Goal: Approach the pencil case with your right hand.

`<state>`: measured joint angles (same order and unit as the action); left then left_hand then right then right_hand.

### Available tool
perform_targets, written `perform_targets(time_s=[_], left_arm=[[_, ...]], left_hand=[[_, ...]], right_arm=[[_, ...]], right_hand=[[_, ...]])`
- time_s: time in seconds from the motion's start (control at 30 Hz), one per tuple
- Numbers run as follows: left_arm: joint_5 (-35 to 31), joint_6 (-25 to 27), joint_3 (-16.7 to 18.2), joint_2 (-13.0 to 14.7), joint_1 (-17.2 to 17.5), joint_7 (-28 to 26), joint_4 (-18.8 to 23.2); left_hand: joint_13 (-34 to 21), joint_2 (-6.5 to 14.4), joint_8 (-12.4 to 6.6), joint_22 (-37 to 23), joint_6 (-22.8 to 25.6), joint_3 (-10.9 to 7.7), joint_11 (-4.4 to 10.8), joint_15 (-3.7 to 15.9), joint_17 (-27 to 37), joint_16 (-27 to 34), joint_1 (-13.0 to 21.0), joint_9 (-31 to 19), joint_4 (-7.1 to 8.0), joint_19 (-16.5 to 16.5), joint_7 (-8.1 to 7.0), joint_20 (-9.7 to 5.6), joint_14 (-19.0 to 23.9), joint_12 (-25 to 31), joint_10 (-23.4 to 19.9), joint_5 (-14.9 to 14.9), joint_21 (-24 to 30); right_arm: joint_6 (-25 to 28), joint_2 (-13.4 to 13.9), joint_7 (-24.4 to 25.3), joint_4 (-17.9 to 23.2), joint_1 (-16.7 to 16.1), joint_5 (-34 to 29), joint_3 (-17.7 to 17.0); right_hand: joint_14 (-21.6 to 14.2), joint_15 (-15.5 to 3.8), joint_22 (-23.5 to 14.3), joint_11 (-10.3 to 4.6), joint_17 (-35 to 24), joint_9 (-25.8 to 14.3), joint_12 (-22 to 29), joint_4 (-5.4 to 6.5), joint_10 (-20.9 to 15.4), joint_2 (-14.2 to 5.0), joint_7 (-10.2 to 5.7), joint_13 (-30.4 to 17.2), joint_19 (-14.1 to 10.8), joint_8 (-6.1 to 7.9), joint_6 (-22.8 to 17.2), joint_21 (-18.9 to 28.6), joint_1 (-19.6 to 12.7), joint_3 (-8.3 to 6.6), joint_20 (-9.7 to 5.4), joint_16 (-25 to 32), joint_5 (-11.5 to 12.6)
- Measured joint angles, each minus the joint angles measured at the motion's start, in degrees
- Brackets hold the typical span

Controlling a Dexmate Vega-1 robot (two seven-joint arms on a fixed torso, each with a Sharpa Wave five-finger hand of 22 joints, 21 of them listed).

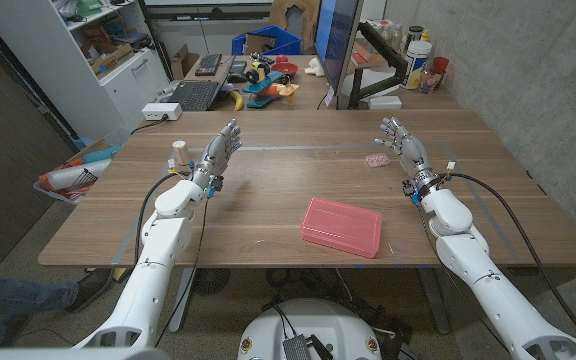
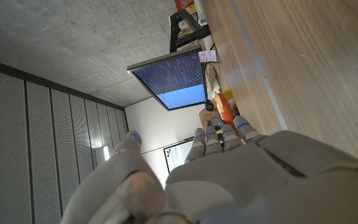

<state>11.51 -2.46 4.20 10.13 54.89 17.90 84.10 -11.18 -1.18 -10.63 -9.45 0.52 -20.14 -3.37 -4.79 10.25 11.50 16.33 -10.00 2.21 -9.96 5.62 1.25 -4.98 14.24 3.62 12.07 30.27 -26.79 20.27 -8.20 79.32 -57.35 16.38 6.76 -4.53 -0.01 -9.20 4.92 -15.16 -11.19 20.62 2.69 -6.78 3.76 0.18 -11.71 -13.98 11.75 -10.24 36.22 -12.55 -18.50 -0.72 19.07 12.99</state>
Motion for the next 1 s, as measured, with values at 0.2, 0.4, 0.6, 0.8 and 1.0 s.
perform_targets(time_s=[0.2,0.4,0.6,0.8,1.0], left_arm=[[-0.02,0.10,-0.01,0.04,-0.01,0.13,0.00],[0.01,0.25,0.00,0.09,0.08,0.23,0.22],[0.02,0.66,0.11,0.37,0.47,0.25,1.01],[0.00,1.15,0.13,0.61,0.77,0.25,1.71],[-0.08,1.55,0.14,0.79,1.09,0.20,2.54]], left_hand=[[0.00,0.00,0.00,0.00,0.00,0.00,0.00,0.00,0.00,0.00,0.00,0.00,0.00,0.00,0.00,0.00,0.00,-0.10,0.00,-0.26,0.00],[-0.01,0.00,0.00,0.00,0.00,0.00,0.00,0.00,0.00,0.00,0.00,0.00,0.00,0.00,0.00,0.00,0.00,-0.10,0.00,-0.26,-0.29],[-0.01,0.00,0.00,0.00,0.00,0.07,0.00,0.00,0.00,0.00,0.00,0.00,-0.07,0.00,0.00,0.00,0.00,-0.10,0.00,-0.26,-0.40],[-0.01,0.00,0.00,0.00,0.00,0.17,0.00,0.00,0.00,-0.34,0.00,0.00,-0.17,0.00,0.00,0.00,0.00,-0.10,0.00,-0.26,-0.61],[-0.01,0.00,0.00,0.00,0.00,0.17,0.00,0.00,0.00,-0.34,0.00,0.00,-0.17,0.00,0.00,0.00,0.00,-0.10,0.00,-0.26,-0.83]], right_arm=[[-0.85,-0.06,-0.16,0.16,-0.26,0.13,-0.14],[-1.33,-0.18,-0.17,0.58,-0.79,0.15,-0.43],[-2.87,-0.37,-0.23,0.68,-1.17,0.18,-0.61],[-3.99,-0.55,-0.42,0.71,-1.55,0.30,-0.82],[-5.18,-0.62,-0.53,0.87,-1.93,0.32,-1.03]], right_hand=[[0.00,0.00,0.00,-0.27,0.27,0.00,0.00,0.00,-0.35,-0.01,0.00,0.00,0.00,0.00,0.00,-0.23,0.01,0.00,0.00,0.00,0.00],[-0.19,-0.20,0.00,-0.11,0.27,0.00,-0.33,0.24,-0.50,-0.16,-0.31,0.27,0.00,0.00,0.31,-0.63,0.62,0.24,0.00,0.00,0.33],[-0.19,-0.20,0.00,-0.11,0.53,0.00,-0.33,0.24,-0.50,-0.16,-0.30,0.27,0.01,0.00,0.31,-0.85,0.61,0.24,0.00,0.00,0.45],[-0.71,-0.10,0.00,-0.11,0.53,0.00,-0.33,0.24,-1.11,-0.16,-0.50,0.26,-0.31,0.00,0.52,-1.07,0.61,0.24,0.31,0.00,0.45],[-0.95,-0.35,0.00,-0.11,0.80,-0.01,-0.33,0.24,-1.11,-0.16,-0.50,0.26,-0.53,0.00,0.52,-1.07,0.61,0.24,0.09,0.00,0.45]])
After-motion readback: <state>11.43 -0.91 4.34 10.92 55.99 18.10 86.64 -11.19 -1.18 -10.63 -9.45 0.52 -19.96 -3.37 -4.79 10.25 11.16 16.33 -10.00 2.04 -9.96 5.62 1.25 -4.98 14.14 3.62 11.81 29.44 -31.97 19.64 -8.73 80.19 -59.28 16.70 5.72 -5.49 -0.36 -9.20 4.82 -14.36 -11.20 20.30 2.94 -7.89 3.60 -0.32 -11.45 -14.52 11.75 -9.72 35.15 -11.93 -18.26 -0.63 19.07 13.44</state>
